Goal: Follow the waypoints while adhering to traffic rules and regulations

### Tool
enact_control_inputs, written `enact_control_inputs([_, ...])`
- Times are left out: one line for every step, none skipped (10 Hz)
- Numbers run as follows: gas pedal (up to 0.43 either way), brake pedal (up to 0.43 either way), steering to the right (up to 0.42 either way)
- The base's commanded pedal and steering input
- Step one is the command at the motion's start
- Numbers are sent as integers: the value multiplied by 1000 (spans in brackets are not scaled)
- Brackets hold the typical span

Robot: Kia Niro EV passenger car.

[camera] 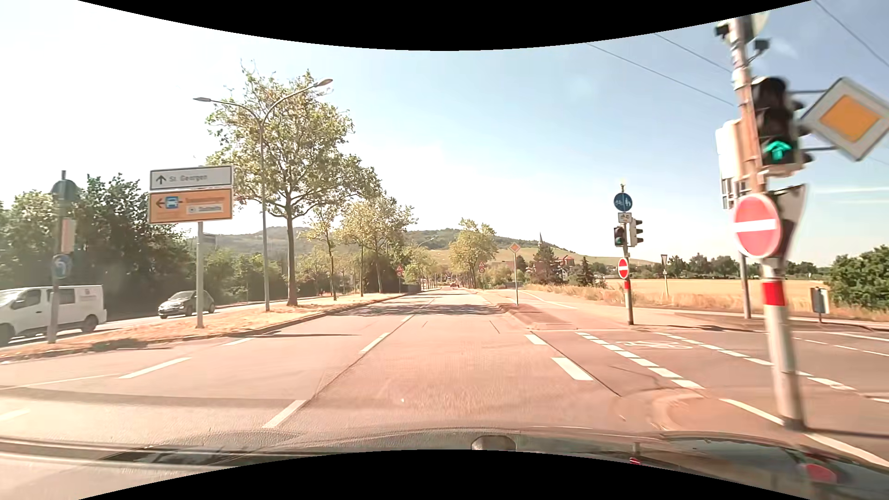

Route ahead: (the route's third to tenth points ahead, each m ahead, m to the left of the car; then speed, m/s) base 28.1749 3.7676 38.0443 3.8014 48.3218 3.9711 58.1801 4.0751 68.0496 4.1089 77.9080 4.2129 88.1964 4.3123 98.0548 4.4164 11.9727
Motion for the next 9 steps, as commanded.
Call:
enact_control_inputs([67, 0, 0])
enact_control_inputs([67, 0, 0])
enact_control_inputs([59, 0, 0])
enact_control_inputs([59, 0, 0])
enact_control_inputs([59, 0, 0])
enact_control_inputs([59, 0, 0])
enact_control_inputs([59, 0, 0])
enact_control_inputs([59, 0, 0])
enact_control_inputs([59, 0, -2])
